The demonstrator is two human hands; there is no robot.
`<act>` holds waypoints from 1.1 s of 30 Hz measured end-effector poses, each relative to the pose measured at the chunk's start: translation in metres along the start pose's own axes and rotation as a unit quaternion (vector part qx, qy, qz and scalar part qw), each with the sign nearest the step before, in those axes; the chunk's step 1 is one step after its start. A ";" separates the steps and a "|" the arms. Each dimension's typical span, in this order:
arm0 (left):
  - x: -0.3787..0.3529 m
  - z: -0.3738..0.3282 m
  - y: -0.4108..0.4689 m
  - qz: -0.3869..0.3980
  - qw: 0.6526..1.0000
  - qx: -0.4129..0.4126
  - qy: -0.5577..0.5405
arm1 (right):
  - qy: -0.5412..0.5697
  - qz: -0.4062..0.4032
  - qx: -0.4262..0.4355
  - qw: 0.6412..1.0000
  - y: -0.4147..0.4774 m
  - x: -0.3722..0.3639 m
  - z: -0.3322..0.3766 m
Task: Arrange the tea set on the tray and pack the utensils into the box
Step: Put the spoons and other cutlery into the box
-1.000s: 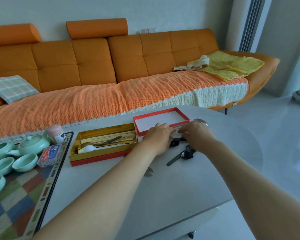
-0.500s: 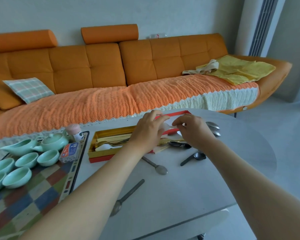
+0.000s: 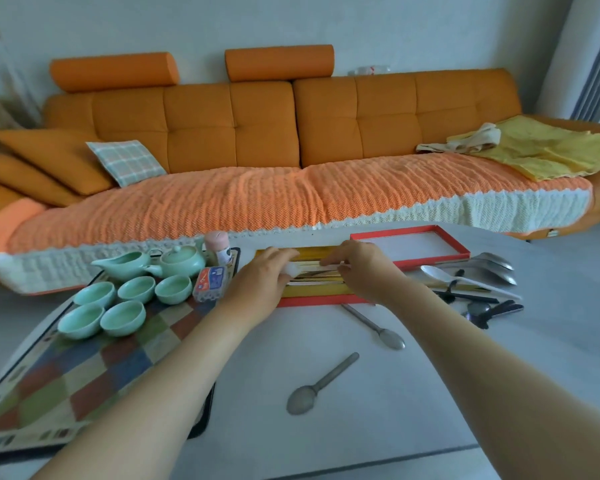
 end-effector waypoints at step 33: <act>-0.056 -0.100 -0.022 0.150 0.983 -0.107 0.001 | -0.113 0.185 -0.083 0.973 -0.075 -0.009 -0.035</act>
Point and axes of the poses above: each hand's wrist, its own y-axis towards the middle knuckle, its own x-axis out of the back of the hand, z = x × y, the point moved 10 cm from there along y, towards the middle knuckle, and after that the axes turned 1 degree about y, right-handed, at the moved point
